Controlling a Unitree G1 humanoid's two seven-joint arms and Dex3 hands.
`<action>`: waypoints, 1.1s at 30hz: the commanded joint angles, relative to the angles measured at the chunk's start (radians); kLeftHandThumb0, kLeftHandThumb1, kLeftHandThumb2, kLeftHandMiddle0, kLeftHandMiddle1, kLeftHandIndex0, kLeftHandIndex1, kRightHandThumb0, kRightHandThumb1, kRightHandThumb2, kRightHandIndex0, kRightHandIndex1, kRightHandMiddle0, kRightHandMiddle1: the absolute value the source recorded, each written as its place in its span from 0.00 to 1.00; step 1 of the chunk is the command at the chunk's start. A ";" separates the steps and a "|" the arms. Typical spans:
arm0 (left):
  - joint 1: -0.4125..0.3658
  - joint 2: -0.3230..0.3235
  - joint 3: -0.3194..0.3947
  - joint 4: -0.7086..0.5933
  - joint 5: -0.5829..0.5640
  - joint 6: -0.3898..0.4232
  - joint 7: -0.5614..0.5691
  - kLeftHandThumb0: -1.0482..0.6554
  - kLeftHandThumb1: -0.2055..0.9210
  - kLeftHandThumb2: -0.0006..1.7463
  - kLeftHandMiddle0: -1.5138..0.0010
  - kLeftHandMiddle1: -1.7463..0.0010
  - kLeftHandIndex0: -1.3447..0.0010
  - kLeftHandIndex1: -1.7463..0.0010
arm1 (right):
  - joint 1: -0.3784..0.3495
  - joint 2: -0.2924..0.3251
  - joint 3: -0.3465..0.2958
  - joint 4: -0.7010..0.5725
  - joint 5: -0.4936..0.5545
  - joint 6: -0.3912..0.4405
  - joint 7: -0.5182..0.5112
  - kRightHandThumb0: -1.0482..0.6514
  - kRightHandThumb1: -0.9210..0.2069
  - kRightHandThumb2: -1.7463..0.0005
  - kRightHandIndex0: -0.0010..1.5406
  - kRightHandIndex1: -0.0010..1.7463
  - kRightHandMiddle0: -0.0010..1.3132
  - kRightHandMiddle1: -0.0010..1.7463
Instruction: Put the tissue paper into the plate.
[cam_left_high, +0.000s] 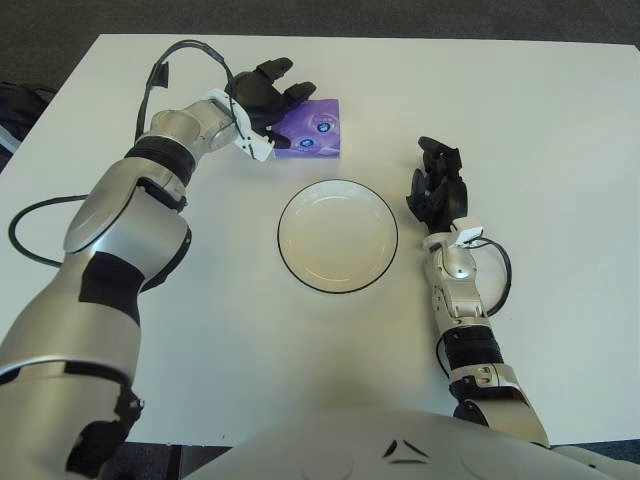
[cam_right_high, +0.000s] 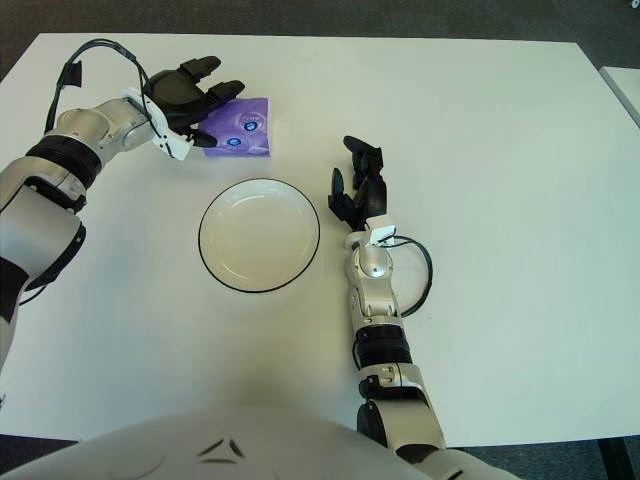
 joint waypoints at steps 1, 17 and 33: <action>0.026 0.005 -0.012 0.006 0.009 0.002 0.015 0.00 1.00 0.50 0.97 1.00 1.00 0.90 | 0.079 0.003 -0.007 0.056 0.005 0.089 -0.012 0.29 0.05 0.63 0.20 0.15 0.00 0.55; 0.034 -0.026 -0.032 0.018 0.006 0.003 0.048 0.00 1.00 0.49 0.96 0.99 1.00 0.91 | 0.072 0.006 -0.004 0.070 0.002 0.090 -0.026 0.29 0.05 0.63 0.19 0.15 0.00 0.54; 0.023 -0.072 -0.027 0.020 0.002 0.002 0.089 0.01 1.00 0.49 0.94 0.99 1.00 0.89 | 0.061 0.005 -0.007 0.090 0.002 0.085 -0.043 0.28 0.04 0.64 0.19 0.15 0.00 0.55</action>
